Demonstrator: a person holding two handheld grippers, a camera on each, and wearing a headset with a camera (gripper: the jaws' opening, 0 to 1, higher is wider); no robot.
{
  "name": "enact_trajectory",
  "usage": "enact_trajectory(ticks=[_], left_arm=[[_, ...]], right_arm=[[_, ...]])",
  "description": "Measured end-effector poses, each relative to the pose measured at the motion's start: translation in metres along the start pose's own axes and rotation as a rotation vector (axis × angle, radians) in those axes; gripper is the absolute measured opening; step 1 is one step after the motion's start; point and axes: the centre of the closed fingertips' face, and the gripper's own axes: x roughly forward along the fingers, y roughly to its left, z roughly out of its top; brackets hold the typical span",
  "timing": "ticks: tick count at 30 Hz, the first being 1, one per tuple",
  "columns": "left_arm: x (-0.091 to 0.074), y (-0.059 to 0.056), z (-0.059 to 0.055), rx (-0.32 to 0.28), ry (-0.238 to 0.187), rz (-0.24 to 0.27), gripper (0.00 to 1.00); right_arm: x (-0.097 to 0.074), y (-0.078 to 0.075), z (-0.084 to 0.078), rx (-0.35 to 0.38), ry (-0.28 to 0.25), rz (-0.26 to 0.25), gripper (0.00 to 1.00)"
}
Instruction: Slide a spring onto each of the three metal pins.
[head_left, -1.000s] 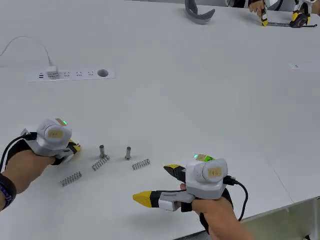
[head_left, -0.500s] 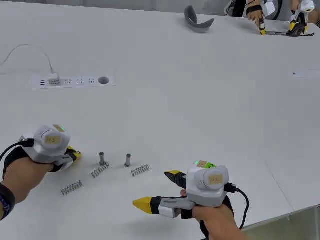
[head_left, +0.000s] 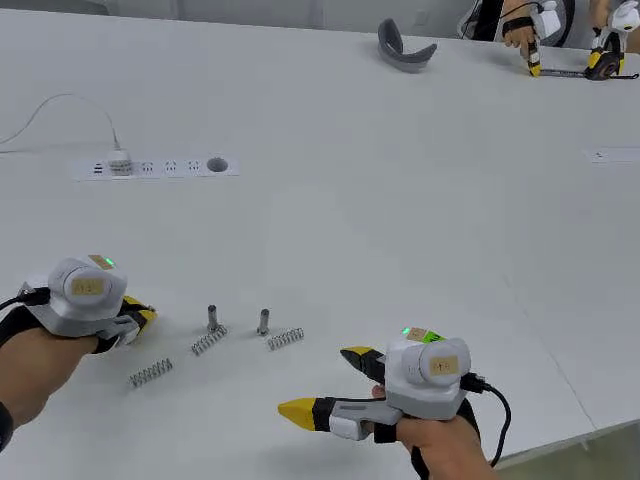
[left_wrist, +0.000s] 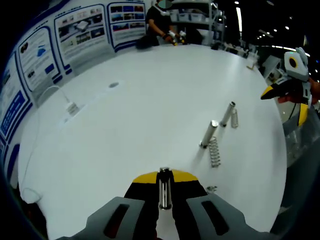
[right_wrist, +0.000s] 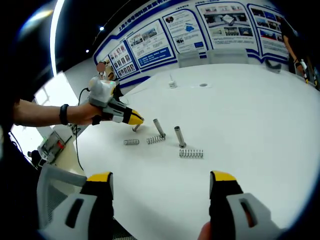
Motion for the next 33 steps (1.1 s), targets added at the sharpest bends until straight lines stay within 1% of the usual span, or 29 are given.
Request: enact_trajectory(ticks=[8,14,28,33], left_arm=[[-0.011,0.000,-0.001,-0.009,-0.011,0.013,0.07],[-0.019,0.001,-0.003,-0.031,-0.033,0.018,0.07],[-0.029,0.003,-0.008,-0.044,-0.047,0.032,0.08],[-0.033,0.004,-0.011,-0.056,-0.056,0.036,0.08]], right_arm=[[0.000,0.003,0.001,-0.004,-0.002,0.005,0.80],[0.000,0.004,0.001,-0.009,-0.003,0.008,0.80],[0.000,0.006,0.000,-0.014,-0.002,0.012,0.80],[0.000,0.008,-0.001,-0.015,0.000,0.014,0.81]])
